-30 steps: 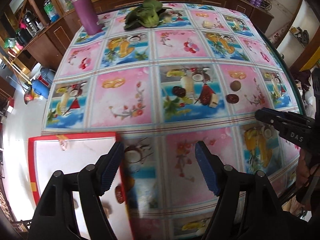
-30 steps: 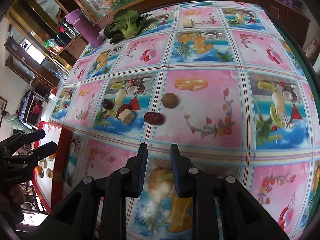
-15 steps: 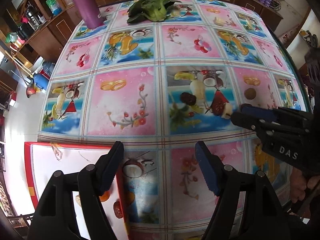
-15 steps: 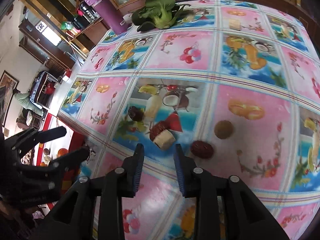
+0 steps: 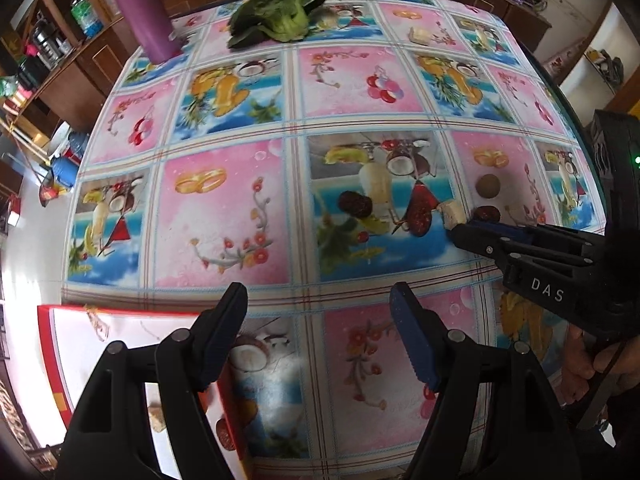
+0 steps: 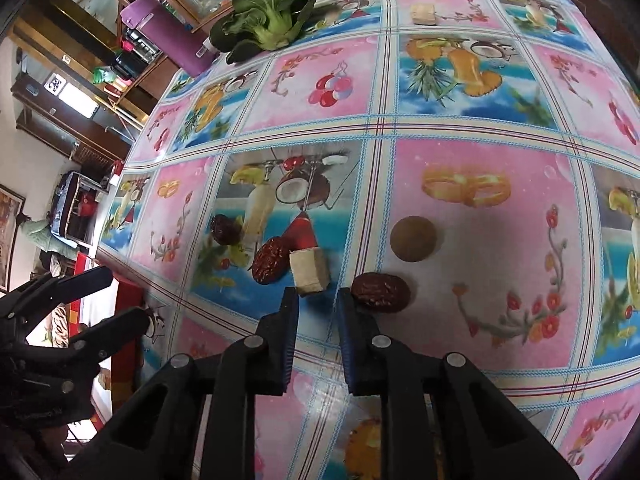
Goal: Organize fruits
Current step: 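Grasp a small beige bread piece with the right tool while the left tool grasps a red date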
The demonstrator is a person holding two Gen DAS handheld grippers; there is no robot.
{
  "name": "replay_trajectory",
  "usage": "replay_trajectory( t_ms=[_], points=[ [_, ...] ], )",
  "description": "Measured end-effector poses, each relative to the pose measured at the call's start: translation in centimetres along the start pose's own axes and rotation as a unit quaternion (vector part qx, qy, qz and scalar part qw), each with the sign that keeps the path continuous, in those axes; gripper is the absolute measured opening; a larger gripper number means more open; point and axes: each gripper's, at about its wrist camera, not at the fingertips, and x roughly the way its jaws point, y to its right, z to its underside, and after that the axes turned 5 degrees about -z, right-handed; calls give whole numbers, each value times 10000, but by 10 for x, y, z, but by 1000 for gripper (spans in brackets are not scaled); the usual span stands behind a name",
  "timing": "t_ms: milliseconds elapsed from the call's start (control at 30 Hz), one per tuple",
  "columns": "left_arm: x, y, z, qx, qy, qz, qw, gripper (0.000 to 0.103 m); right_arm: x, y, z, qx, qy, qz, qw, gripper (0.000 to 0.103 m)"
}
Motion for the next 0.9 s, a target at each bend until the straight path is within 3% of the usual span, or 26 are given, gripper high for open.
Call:
replay_trajectory(
  t_ms=[233,333,667,900],
  points=[
    [3,8,-6,170,-43,67,9998,75,11,-16,-10,-322,-13,203,9993,20],
    [6,11,-9,243,-46,211,9995,74,11,-14,-12,-338,8,276,9990,13],
    [35,38,-29,362,-314,637,9968,74,-15,22,20,360,-39,-203,9991,11],
    [58,55,-47,305,-416,568,9971,59,-31,38,39,583,122,-192,9980,11]
  ],
)
